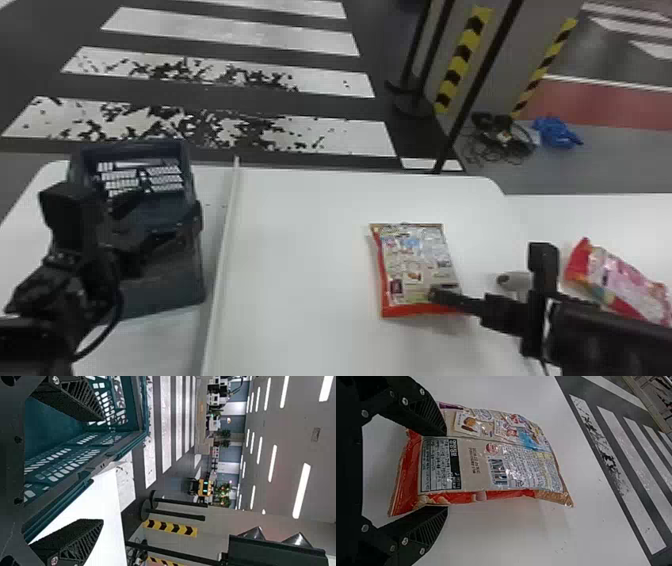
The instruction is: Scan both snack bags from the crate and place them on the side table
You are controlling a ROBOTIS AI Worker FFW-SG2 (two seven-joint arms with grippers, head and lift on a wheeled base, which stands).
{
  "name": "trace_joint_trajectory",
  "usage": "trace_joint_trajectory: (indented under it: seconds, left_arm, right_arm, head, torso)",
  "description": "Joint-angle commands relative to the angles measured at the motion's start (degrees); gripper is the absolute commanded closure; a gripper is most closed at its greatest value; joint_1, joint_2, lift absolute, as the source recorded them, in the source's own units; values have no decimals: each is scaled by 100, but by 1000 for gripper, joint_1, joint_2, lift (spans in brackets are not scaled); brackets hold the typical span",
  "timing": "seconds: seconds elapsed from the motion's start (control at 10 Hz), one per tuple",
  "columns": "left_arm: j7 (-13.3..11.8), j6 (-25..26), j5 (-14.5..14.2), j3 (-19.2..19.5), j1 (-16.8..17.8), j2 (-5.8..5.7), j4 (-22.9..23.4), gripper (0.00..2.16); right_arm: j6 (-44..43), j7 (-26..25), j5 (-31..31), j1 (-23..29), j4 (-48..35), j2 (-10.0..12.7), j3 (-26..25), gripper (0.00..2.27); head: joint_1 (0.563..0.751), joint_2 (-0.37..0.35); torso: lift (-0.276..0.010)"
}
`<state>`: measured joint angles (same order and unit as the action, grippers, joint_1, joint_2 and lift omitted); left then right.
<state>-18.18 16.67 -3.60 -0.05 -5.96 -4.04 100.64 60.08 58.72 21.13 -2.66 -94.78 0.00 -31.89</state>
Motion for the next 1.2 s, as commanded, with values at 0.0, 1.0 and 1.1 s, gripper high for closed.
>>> trace_joint_trajectory:
  seconds: [0.0,1.0,1.1]
  left_arm:
    - [-2,-1,0,-4,-1,0,0,83]
    - [7,-1,0,5,-10,-9,70,83]
    - [7,-1,0,-4,-1,-9,88,83]
  right_arm:
    - [-193,-63,75,3,47,5,25,2007]
    - [-211,60,-1533,-226,-832,5,-1829,2240]
    - [-580,-309,-1692,-296,-718,5,-2058,2240]
  head:
    - [695,-197]
    - [695,-264]
    - [695,-287]
  torso:
    - [-98]
    - [-98]
    - [-98]
